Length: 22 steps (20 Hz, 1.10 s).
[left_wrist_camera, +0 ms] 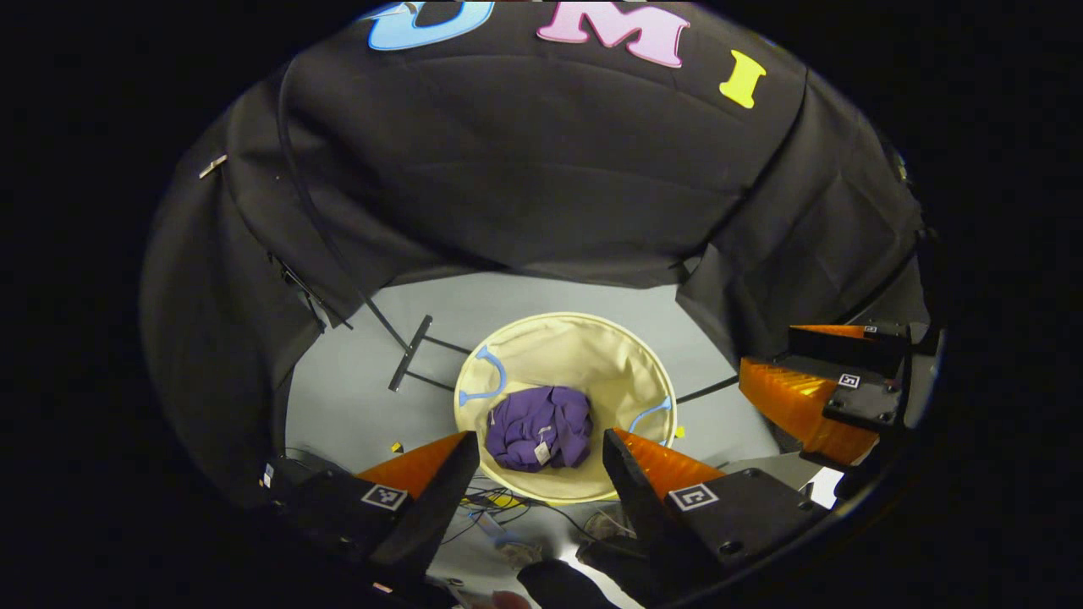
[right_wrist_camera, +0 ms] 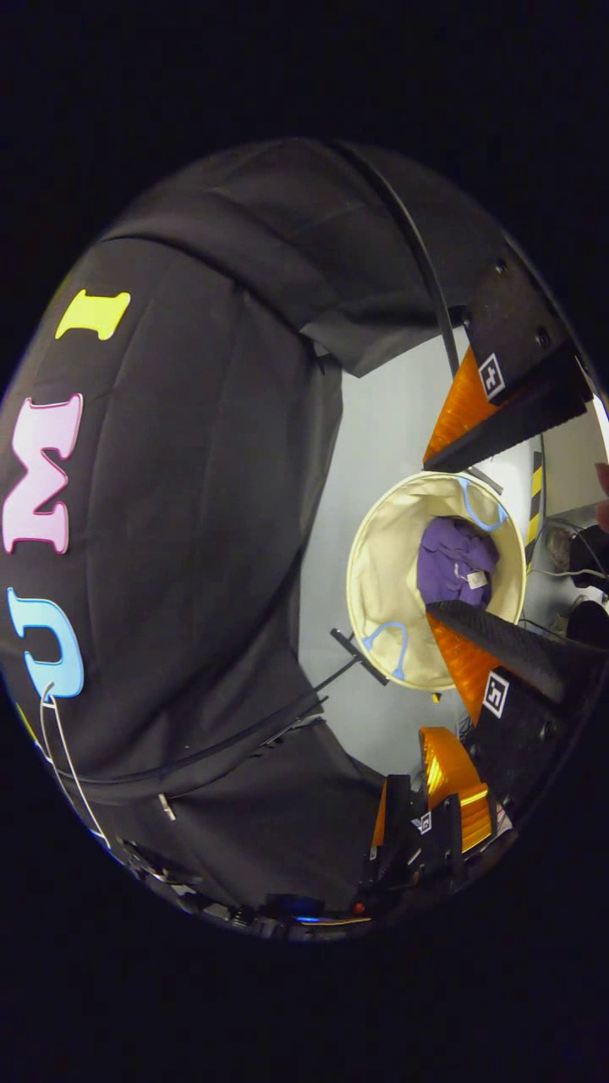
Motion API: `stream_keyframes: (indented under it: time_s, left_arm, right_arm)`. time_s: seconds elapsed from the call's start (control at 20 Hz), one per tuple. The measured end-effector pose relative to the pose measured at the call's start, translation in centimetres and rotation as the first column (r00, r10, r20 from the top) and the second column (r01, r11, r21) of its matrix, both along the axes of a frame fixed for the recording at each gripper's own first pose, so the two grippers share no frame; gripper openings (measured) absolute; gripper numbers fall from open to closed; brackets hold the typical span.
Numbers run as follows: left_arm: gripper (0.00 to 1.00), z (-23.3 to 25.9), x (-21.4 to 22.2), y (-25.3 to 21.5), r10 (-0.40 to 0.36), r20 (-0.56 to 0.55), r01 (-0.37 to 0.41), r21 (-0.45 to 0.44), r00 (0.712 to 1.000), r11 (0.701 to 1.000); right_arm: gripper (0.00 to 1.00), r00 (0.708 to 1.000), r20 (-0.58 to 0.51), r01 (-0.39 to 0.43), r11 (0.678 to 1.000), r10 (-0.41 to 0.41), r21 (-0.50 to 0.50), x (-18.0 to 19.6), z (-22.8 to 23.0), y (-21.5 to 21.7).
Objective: Grasp the clothes on the hanger with both hands and then place them into the laundry hamper below.
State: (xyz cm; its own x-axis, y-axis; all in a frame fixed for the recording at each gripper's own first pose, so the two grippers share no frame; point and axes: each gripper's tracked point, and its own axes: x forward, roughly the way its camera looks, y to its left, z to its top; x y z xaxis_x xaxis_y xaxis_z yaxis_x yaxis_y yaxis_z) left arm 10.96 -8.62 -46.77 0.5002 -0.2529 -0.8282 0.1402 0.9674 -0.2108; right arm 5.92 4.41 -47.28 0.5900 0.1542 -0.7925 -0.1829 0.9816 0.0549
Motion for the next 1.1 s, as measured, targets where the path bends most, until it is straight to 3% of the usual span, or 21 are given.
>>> stream_keyframes:
  time_s: [0.15,0.2,0.25,0.45,0.9,1.1]
  left_arm:
    - [0.95,3.7,-0.2,1.6,0.037,0.077,-0.035,-0.025,0.996,0.999]
    - [0.96,5.0,-0.2,2.1,0.050,0.107,-0.047,-0.031,0.993,0.998]
    - [0.96,6.3,-0.3,2.7,0.062,0.135,-0.058,-0.033,0.989,0.998]
    - [0.95,11.3,-1.0,4.4,0.083,0.262,-0.079,-0.024,0.962,0.997]
    - [0.95,24.4,-3.2,5.7,0.110,0.498,-0.087,-0.069,0.860,0.994]
    - [0.95,29.9,-4.3,6.4,0.100,0.596,-0.086,-0.053,0.797,0.995]
  right_arm:
    - [0.99,0.998,0.051,0.021,1.000,-0.022,0.010,-0.4,3.2,0.2]
    - [0.95,0.997,0.068,0.027,1.000,-0.028,0.015,-0.5,4.3,0.4]
    - [0.99,0.996,0.082,0.032,0.999,-0.034,0.021,-0.7,5.4,0.6]
    - [0.99,0.988,0.138,0.058,0.997,-0.064,0.045,-1.8,9.8,1.2]
    - [0.99,0.924,0.359,0.097,0.989,-0.131,0.111,-2.4,21.8,1.8]
    - [0.99,0.883,0.449,0.088,0.987,-0.140,0.135,-3.4,27.0,1.3]
